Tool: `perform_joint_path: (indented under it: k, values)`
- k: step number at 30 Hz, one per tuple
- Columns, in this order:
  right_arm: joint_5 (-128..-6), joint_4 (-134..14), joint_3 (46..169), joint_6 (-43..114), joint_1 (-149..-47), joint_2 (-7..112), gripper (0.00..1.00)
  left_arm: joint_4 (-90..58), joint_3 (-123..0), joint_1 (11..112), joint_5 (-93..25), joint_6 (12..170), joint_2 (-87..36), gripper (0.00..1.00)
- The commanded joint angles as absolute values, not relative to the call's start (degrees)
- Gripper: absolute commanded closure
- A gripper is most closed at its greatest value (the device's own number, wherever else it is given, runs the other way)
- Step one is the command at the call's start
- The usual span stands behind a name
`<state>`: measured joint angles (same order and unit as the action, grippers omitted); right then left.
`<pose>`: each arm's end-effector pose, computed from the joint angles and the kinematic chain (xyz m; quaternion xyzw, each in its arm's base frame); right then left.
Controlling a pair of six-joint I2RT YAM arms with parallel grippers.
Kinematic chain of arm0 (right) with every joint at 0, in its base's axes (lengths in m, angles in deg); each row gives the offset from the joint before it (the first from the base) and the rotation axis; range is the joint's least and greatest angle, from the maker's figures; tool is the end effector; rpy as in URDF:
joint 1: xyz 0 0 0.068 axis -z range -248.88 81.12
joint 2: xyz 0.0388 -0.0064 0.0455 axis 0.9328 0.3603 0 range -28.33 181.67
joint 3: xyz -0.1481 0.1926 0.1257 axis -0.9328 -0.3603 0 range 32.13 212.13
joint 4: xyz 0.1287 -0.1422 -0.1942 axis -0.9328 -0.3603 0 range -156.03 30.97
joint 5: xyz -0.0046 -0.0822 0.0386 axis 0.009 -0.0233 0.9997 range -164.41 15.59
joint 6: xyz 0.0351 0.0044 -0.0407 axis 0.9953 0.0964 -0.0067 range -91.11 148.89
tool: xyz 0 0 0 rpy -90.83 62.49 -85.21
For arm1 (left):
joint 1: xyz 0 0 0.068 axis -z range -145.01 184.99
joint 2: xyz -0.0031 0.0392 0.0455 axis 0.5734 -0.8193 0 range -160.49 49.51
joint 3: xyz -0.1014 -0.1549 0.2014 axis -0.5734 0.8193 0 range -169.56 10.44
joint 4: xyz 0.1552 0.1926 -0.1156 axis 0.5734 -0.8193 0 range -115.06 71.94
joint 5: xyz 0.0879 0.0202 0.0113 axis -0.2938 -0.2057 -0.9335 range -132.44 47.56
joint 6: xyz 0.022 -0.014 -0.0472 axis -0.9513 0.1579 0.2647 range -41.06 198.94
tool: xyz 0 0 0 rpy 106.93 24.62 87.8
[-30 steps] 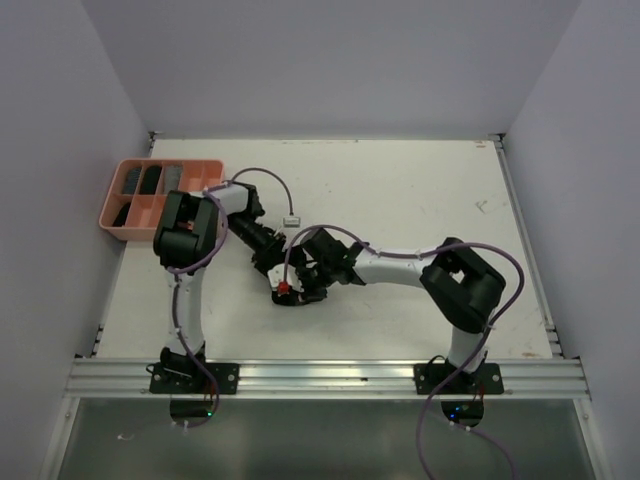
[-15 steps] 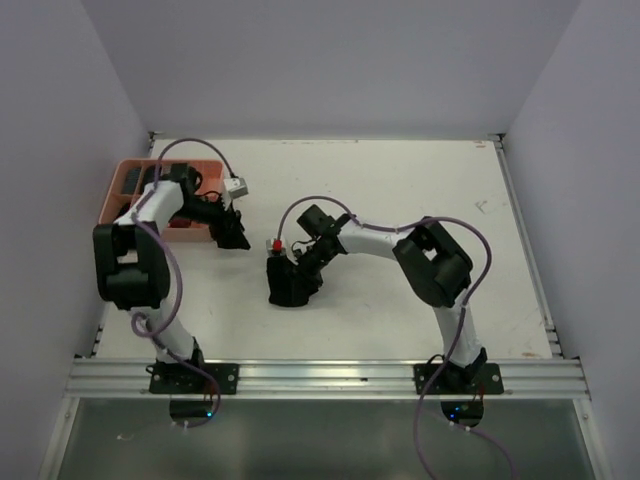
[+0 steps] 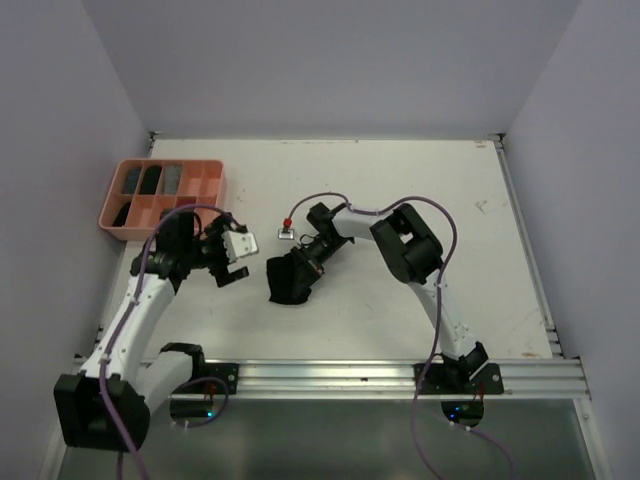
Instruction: Roll the underwear
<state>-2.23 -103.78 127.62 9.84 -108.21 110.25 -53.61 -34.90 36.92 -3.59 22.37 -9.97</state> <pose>0.3270 0.3118 0.0719 0.4037 -0.7000 -0.5824 0.0887 0.2146 -0.0296 0.2594 0.5326 0.7164 -0.1283 0.4319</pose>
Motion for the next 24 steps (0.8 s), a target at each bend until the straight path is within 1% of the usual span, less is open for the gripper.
perform_joint_path:
  k: [1,2,3,4,7,11,12,14,15,18,21,24]
  values:
    - [-9.5,-108.3,128.0,11.0,-108.1,116.2,1.0,-45.4,-28.1,45.4,-12.2,17.9,-3.1,0.0]
    - [-9.5,-107.8,128.1,12.6,-107.9,116.9,1.0,-44.8,-25.8,49.8,-14.4,17.9,-2.2,0.0]
    - [-9.5,-107.4,127.8,13.7,-107.6,117.1,1.0,-44.0,-25.1,51.8,-15.6,18.5,-2.3,0.0]
    - [-9.0,-106.3,127.4,15.4,-107.2,117.2,1.0,-44.1,-24.5,56.3,-18.2,18.9,-4.1,0.0]
    - [-8.8,-104.0,126.4,19.5,-106.5,117.4,1.0,-43.2,-23.9,62.1,-20.6,21.6,-8.3,0.0]
    - [-8.1,-102.3,126.0,23.8,-105.8,117.9,1.0,-38.1,-22.1,70.2,-25.2,24.4,-11.6,0.01]
    - [-7.9,-101.9,125.9,24.5,-105.8,118.3,1.0,-35.6,-21.7,71.1,-25.7,25.5,-11.9,0.08]
    - [-6.9,-100.4,125.7,27.0,-105.7,118.6,1.0,-34.9,-21.5,73.2,-25.4,25.7,-13.4,0.14]
    - [-6.9,-99.8,125.6,27.9,-105.7,119.2,1.0,-34.7,-21.4,73.9,-25.7,26.0,-13.7,0.19]
    - [-6.4,-99.3,126.1,28.5,-105.6,120.3,1.0,-34.3,-20.9,76.1,-25.6,25.9,-14.9,0.26]
    - [-5.9,-99.5,126.6,30.3,-105.4,121.6,1.0,-33.1,-20.4,77.4,-25.8,26.1,-16.5,0.29]
    - [-5.9,-99.9,126.9,30.1,-105.4,122.0,1.0,-31.8,-19.8,77.6,-26.1,25.8,-18.0,0.29]
